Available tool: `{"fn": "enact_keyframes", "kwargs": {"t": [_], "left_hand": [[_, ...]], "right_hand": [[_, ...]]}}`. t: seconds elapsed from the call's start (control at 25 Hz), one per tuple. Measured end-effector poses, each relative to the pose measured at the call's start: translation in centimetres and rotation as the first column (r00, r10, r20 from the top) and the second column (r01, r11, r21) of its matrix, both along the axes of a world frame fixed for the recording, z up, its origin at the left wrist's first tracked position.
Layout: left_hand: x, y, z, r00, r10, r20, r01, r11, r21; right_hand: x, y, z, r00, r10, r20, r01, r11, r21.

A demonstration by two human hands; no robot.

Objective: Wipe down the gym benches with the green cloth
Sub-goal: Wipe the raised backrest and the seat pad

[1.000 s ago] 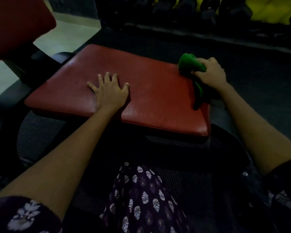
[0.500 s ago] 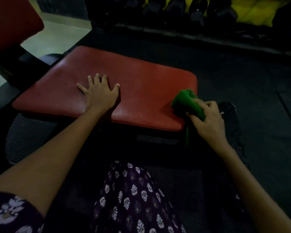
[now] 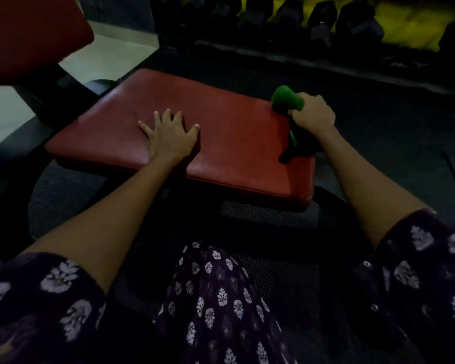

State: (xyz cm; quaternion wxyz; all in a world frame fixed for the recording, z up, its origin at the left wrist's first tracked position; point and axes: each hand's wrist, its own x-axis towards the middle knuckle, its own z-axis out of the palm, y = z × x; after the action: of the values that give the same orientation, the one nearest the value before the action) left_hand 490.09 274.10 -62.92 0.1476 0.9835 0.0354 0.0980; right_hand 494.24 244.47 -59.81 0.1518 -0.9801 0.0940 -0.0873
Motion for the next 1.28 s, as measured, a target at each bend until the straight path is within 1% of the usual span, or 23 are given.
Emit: {"fn": "enact_keyframes", "kwargs": {"t": [0.12,0.2,0.24,0.28,0.36,0.4,0.44,0.48,0.52,0.56,0.6,0.64,0.68,0.72,0.84,0.92,1.04,1.08,1.16,1.2,1.28], "left_hand": [[-0.8,-0.4,0.2,0.996,-0.006,0.088,0.013,0.997,-0.075],[-1.8,-0.9,0.6,0.989,0.062,0.134,-0.06,0.998,-0.013],[-2.3,-0.9,0.8,0.988,0.083,0.128,-0.087,0.996,0.023],[-2.7,-0.8,0.9,0.992,0.073,0.099,-0.076,0.996,0.034],[-3.1,0.0,0.8,1.0,-0.029,0.009,0.029,0.999,0.012],[-3.3,0.9,0.8,0.994,-0.102,-0.037,0.103,0.995,0.015],[-3.5,1.9,1.0,0.982,-0.17,-0.077,0.173,0.984,0.038],[-3.8,2.9,1.1,0.971,-0.213,-0.111,0.222,0.972,0.071],[-4.2,3.9,1.0,0.969,-0.213,-0.129,0.227,0.968,0.105],[-4.7,4.9,0.9,0.979,-0.157,-0.127,0.173,0.977,0.126],[-5.3,5.8,0.8,0.992,-0.055,-0.116,0.069,0.99,0.12],[-5.8,6.4,0.6,0.992,0.056,-0.114,-0.046,0.995,0.093],[-6.2,6.8,0.5,0.982,0.136,-0.128,-0.128,0.989,0.072],[-6.3,7.1,0.4,0.975,0.171,-0.142,-0.163,0.985,0.064],[-6.0,6.8,0.7,0.978,0.135,-0.156,-0.126,0.99,0.07],[-5.9,6.6,0.8,0.975,0.137,-0.176,-0.124,0.989,0.078],[-6.0,6.8,1.1,0.967,0.115,-0.229,-0.101,0.992,0.073],[-6.1,7.1,1.2,0.967,0.104,-0.234,-0.091,0.994,0.068],[-6.2,7.6,1.3,0.969,0.077,-0.235,-0.068,0.996,0.049],[-6.3,7.9,1.3,0.968,0.062,-0.241,-0.055,0.998,0.033],[-6.5,8.4,1.2,0.97,0.029,-0.243,-0.031,1.0,-0.002]], "right_hand": [[-5.2,0.7,0.0,0.984,0.172,-0.038,-0.174,0.981,-0.086],[-9.5,1.1,0.5,0.953,0.299,-0.056,-0.303,0.949,-0.087],[-11.9,1.5,0.5,0.931,0.363,-0.05,-0.366,0.925,-0.103],[-14.1,1.8,0.2,0.898,0.44,0.007,-0.435,0.89,-0.139],[-17.4,2.9,-0.5,0.778,0.61,0.152,-0.55,0.777,-0.305],[-17.8,3.7,-0.8,0.71,0.684,0.166,-0.582,0.703,-0.408],[-17.4,4.7,-1.1,0.665,0.732,0.149,-0.598,0.641,-0.48],[-16.8,6.1,-1.2,0.647,0.75,0.139,-0.595,0.611,-0.522],[-16.2,7.5,-1.1,0.642,0.752,0.153,-0.577,0.604,-0.549],[-15.8,8.4,-1.0,0.645,0.744,0.178,-0.558,0.617,-0.555],[-15.8,8.6,-1.1,0.644,0.74,0.196,-0.545,0.623,-0.561],[-16.2,7.9,-1.3,0.627,0.754,0.197,-0.55,0.606,-0.575],[-17.2,6.4,-1.8,0.59,0.782,0.201,-0.562,0.576,-0.593],[-18.3,4.4,-2.4,0.552,0.811,0.192,-0.576,0.538,-0.616],[-21.1,-0.6,-3.0,0.481,0.872,0.09,-0.573,0.39,-0.721],[-20.7,0.2,-3.2,0.426,0.901,0.087,-0.56,0.338,-0.756],[-18.6,6.6,-4.0,0.385,0.916,0.114,-0.539,0.324,-0.778],[-17.9,9.2,-4.2,0.396,0.911,0.118,-0.517,0.328,-0.791],[-16.9,13.1,-3.9,0.442,0.887,0.138,-0.495,0.369,-0.787],[-16.8,13.7,-3.7,0.448,0.882,0.146,-0.495,0.381,-0.781],[-17.7,11.8,-3.8,0.412,0.899,0.15,-0.526,0.369,-0.766]]}}
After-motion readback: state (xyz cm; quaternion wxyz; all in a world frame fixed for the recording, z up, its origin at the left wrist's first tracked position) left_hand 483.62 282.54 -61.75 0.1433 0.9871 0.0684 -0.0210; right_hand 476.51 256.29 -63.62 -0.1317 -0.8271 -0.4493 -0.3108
